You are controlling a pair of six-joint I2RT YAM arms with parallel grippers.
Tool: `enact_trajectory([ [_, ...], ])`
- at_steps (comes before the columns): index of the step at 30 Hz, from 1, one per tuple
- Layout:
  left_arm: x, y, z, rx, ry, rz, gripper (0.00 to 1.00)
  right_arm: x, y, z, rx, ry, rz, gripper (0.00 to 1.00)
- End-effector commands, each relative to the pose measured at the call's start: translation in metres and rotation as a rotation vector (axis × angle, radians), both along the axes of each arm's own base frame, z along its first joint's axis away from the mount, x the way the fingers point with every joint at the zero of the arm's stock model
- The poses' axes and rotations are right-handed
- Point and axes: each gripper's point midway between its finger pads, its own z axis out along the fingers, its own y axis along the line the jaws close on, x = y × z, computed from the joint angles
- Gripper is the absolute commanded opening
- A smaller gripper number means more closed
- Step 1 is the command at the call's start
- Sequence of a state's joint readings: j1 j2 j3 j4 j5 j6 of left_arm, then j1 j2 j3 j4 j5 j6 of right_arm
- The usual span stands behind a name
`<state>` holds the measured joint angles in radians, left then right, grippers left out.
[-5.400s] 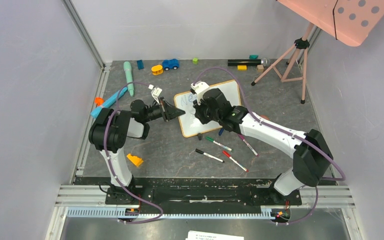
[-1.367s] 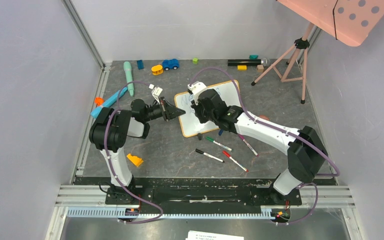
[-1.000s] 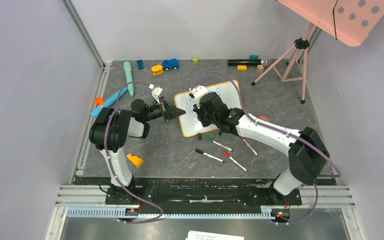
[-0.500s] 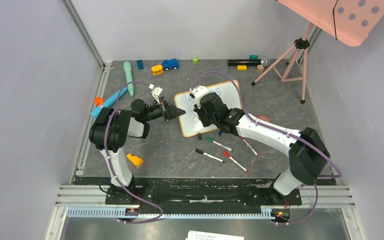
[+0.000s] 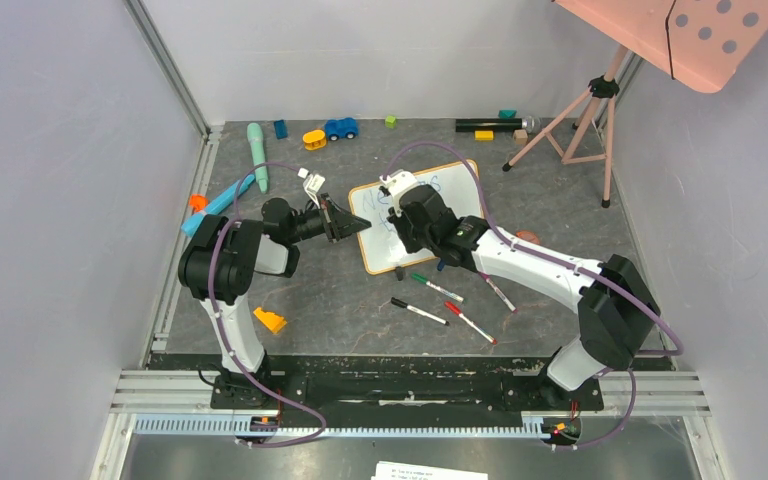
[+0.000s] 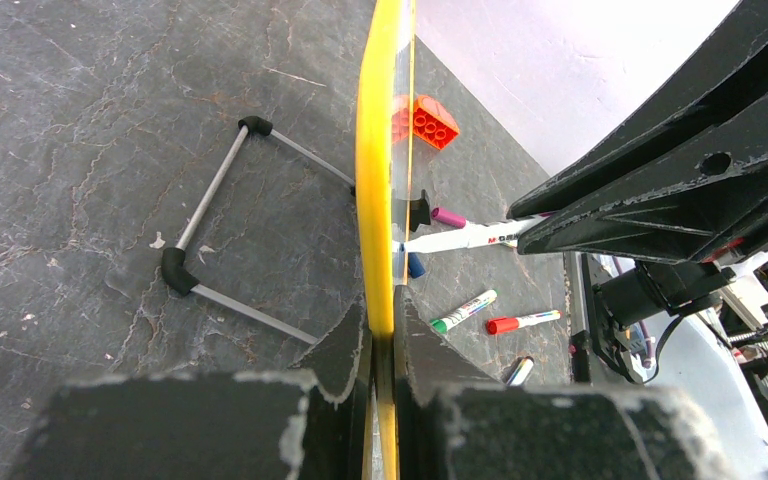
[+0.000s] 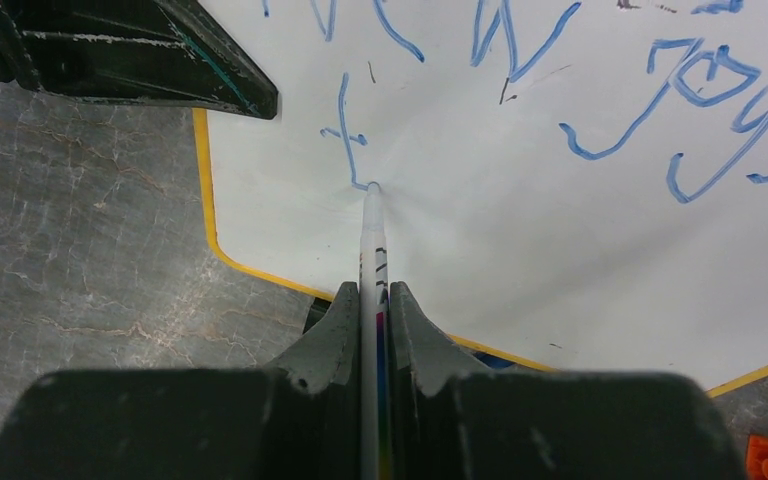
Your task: Write a sentence on the whiteboard
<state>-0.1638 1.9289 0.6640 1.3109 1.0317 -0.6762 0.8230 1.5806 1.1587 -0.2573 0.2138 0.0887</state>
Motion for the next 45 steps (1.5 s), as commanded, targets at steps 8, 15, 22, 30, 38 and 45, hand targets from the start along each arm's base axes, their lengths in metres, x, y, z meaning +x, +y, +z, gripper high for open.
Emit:
enact_trajectory([
  [8, 0.014, 0.005, 0.004, 0.028, -0.134, 0.045, 0.02, 0.017, 0.001, 0.057, 0.123, -0.152, -0.046, 0.00],
  [15, 0.014, 0.005, 0.004, 0.026, -0.133, 0.045, 0.02, 0.009, 0.000, 0.054, 0.137, -0.142, -0.024, 0.00],
  [22, 0.013, 0.005, 0.004, 0.025, -0.132, 0.045, 0.02, 0.013, 0.003, 0.044, 0.103, -0.109, -0.033, 0.00],
  [30, 0.014, 0.005, 0.003, 0.024, -0.132, 0.042, 0.02, 0.015, 0.003, 0.038, 0.080, -0.094, -0.044, 0.00],
  [38, 0.013, 0.005, 0.004, 0.023, -0.136, 0.041, 0.02, 0.017, 0.000, 0.040, 0.078, -0.105, -0.061, 0.00],
  [45, 0.013, 0.005, 0.004, 0.024, -0.137, 0.041, 0.02, 0.020, 0.000, 0.042, 0.079, -0.113, -0.068, 0.00],
])
